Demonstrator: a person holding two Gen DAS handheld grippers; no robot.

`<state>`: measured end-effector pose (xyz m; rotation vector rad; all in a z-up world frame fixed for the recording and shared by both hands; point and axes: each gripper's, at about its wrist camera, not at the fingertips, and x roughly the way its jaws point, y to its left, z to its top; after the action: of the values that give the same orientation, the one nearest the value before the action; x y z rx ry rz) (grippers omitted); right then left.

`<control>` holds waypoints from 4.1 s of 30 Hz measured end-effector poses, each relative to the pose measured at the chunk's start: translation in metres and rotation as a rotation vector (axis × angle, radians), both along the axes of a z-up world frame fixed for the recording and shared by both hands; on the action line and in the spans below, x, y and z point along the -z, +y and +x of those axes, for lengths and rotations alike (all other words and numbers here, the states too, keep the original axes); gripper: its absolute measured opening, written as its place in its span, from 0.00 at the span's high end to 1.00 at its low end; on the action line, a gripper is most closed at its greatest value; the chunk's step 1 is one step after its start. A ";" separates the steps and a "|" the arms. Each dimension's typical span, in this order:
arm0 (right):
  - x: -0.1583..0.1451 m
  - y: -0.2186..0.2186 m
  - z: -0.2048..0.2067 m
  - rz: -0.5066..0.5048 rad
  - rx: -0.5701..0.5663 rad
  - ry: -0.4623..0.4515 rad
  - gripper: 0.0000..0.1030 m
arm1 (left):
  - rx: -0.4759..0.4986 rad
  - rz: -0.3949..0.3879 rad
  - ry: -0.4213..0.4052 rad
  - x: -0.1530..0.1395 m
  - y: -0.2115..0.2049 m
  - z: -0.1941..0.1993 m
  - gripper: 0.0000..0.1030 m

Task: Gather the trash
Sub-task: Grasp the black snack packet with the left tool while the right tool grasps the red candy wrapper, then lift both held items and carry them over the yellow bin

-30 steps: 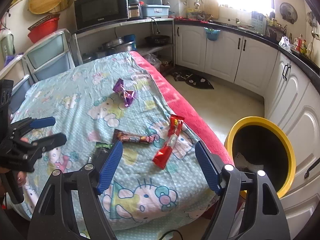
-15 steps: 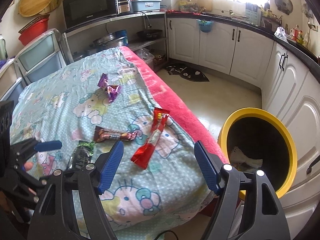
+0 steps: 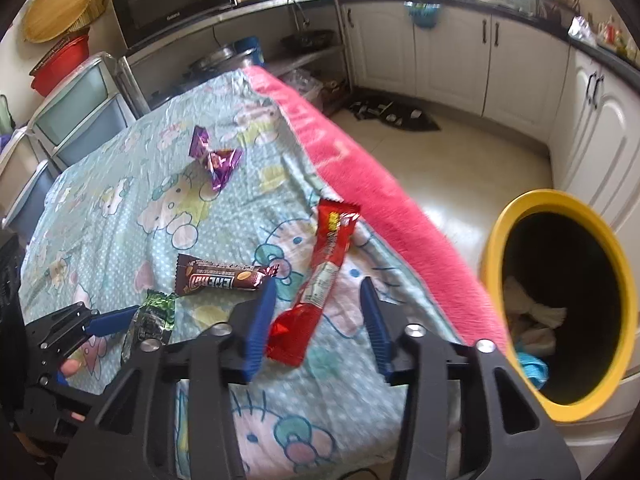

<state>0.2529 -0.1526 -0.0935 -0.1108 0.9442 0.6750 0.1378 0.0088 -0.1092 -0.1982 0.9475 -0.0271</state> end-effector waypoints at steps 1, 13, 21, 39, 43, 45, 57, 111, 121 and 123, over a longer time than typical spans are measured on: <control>0.004 0.003 0.003 0.003 -0.001 0.017 0.68 | -0.003 0.001 0.000 0.001 0.001 0.000 0.47; 0.021 0.002 0.011 0.000 0.011 0.037 0.84 | -0.001 -0.002 -0.008 0.001 0.008 -0.003 0.56; 0.015 -0.005 0.003 -0.001 0.016 0.019 0.89 | -0.022 -0.036 0.007 -0.001 0.020 -0.007 0.80; -0.021 -0.018 -0.032 0.038 -0.010 -0.056 0.89 | 0.023 -0.022 -0.084 -0.041 0.009 -0.025 0.83; -0.035 -0.022 -0.039 0.054 -0.015 -0.080 0.89 | 0.035 -0.022 -0.111 -0.053 0.004 -0.022 0.83; -0.041 -0.024 -0.042 0.061 -0.015 -0.093 0.89 | 0.039 -0.021 -0.121 -0.058 0.001 -0.020 0.83; -0.081 -0.055 -0.046 0.103 0.024 -0.174 0.89 | 0.107 -0.025 -0.180 -0.085 -0.029 0.006 0.83; -0.095 -0.242 0.004 0.142 0.529 -0.282 0.89 | 0.443 -0.084 -0.202 -0.104 -0.207 0.170 0.83; -0.051 -0.244 0.036 0.135 0.553 -0.165 0.88 | 0.445 -0.140 -0.092 -0.060 -0.214 0.207 0.82; -0.039 -0.244 0.045 0.125 0.559 -0.134 0.87 | 0.440 -0.145 -0.074 -0.053 -0.215 0.212 0.82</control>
<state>0.2975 -0.3962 -0.0542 0.2124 0.7530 0.2039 0.3496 -0.2062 -0.0566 -0.1183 0.9010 -0.5058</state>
